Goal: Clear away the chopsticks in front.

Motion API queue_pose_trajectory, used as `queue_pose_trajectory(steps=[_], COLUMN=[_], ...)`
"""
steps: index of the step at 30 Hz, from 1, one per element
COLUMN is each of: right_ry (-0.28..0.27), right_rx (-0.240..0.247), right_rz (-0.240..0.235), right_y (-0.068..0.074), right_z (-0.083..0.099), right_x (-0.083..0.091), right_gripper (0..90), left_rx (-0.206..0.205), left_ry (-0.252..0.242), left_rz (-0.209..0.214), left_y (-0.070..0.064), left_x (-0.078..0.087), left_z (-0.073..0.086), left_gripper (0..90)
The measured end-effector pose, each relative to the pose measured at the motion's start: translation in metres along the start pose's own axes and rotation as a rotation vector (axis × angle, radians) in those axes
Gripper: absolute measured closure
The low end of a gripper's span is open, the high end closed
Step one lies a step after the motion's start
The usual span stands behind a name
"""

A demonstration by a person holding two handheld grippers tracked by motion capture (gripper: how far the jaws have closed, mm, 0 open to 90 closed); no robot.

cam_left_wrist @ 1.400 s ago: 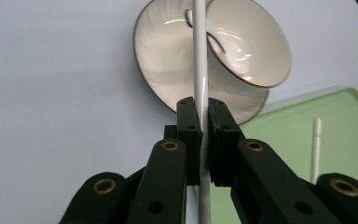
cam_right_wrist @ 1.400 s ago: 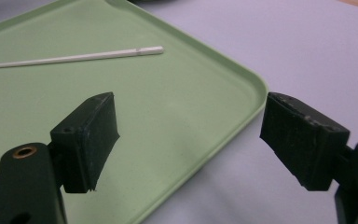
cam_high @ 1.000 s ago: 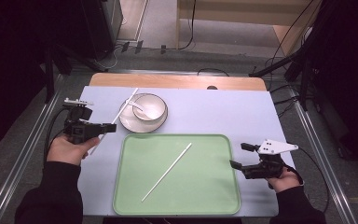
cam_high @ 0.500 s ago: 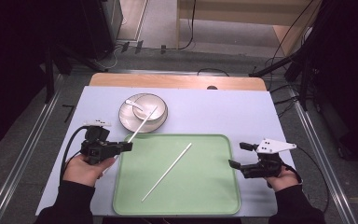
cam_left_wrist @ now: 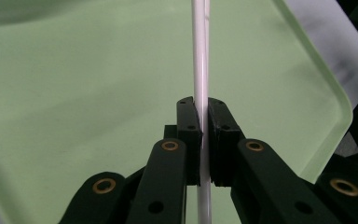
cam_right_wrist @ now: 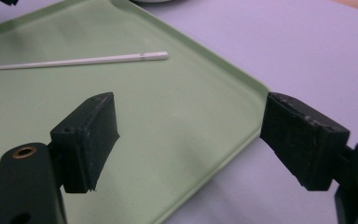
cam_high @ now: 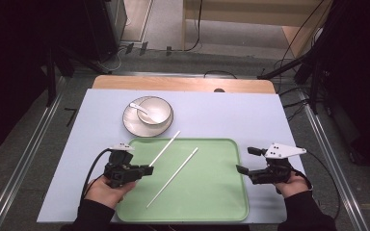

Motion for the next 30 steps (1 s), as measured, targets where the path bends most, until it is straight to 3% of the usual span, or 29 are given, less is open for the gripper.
queue_pose_trajectory(steps=[4,7,9,12,14,16,18,21,24,30], right_ry=[-0.001,0.001,0.000,0.001,0.001,0.002,0.003,0.004,0.002,0.000], right_rx=[0.004,0.003,0.003,0.002,0.004,0.002,0.002,0.002,-0.001,0.001], right_rz=[0.000,0.001,0.001,0.001,0.000,-0.002,-0.002,0.000,0.005,0.007], right_y=[0.000,0.000,0.000,0.000,0.000,0.001,0.001,0.001,-0.001,0.000], right_z=[0.000,0.000,0.000,0.001,0.001,0.001,0.001,0.001,0.002,0.003], right_x=[0.000,0.000,0.000,0.000,0.000,-0.001,-0.001,0.000,0.001,0.002], right_gripper=[19.5,19.4,19.4,19.5,19.5,19.5,19.4,19.4,19.4,19.5], left_rx=[0.001,-0.005,-0.007,-0.017,-0.019,-0.050,-0.050,-0.038,-0.068,-0.042], left_ry=[0.022,0.017,0.010,0.019,0.027,0.056,0.073,0.059,0.061,0.055], left_rz=[0.011,-0.011,-0.001,-0.043,-0.044,-0.074,-0.094,-0.075,-0.104,-0.090], left_y=[-0.002,0.000,0.001,0.008,0.009,0.011,0.013,0.010,0.007,0.006], left_x=[-0.011,-0.020,-0.024,-0.035,-0.038,-0.050,-0.056,-0.059,-0.060,-0.060], left_z=[0.003,0.002,0.002,0.001,0.001,0.002,0.003,0.003,0.005,0.005], left_gripper=[85.9,85.9,85.9,85.8,85.8,85.8,85.7,85.4,85.1,82.5])
Point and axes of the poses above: each handheld gripper's, and its own axes: x roughly backward along the jaws, z roughly out of its underside, y roughly to its left, the point moved 7 cm from there along -x, roughly forward along the jaws, and after that the axes turned 4 degrees about x, right-handed, at the moved point
